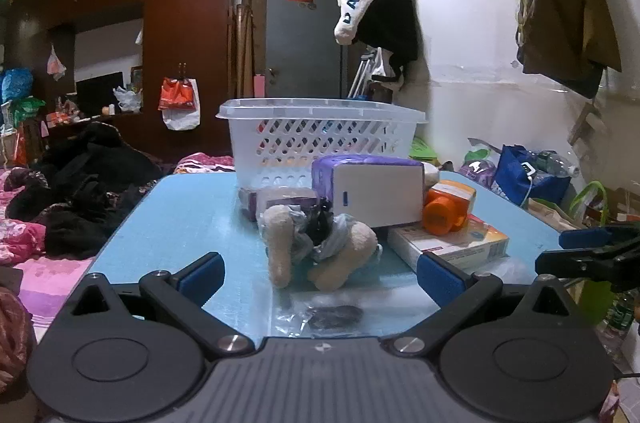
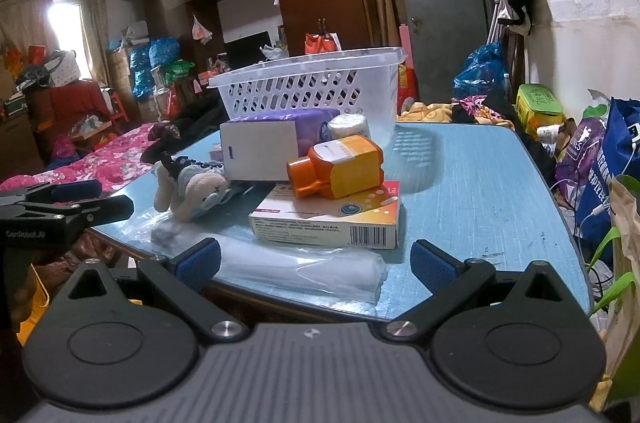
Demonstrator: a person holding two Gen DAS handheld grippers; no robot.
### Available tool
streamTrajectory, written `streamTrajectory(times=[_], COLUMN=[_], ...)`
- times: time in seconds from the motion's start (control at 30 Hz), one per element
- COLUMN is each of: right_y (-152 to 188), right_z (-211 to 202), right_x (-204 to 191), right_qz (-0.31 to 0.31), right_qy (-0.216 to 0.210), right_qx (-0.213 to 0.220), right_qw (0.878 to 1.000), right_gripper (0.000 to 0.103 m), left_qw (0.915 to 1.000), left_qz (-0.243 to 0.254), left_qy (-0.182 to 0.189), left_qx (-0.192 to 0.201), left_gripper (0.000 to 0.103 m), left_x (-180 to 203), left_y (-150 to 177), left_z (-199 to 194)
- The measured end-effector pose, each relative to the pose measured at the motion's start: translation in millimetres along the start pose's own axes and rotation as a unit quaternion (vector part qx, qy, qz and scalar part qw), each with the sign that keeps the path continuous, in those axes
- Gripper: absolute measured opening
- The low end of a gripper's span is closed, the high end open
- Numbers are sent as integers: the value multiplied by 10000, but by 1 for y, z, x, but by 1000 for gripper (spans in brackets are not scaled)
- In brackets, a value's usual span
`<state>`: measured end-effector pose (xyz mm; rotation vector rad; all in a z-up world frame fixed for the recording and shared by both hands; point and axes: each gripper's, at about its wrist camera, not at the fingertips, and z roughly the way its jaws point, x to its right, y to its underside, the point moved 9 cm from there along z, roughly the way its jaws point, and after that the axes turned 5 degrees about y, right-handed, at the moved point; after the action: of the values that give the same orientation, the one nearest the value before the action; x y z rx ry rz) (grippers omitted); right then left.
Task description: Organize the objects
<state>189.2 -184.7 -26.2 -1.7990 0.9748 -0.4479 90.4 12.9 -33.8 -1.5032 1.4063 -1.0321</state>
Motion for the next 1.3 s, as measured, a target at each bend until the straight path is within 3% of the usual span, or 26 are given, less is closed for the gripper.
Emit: streamTrajectory(times=[1.3], right_y=[2], right_z=[3], right_x=[-1], right_qz=[-107], right_qy=[48], right_qx=[-18], right_qw=[9999], right_gripper=[103], left_qw=[10000], left_qz=[5], left_qy=[41], left_qx=[-62], left_gripper=[103], left_x=[0], left_y=[3], left_z=[2])
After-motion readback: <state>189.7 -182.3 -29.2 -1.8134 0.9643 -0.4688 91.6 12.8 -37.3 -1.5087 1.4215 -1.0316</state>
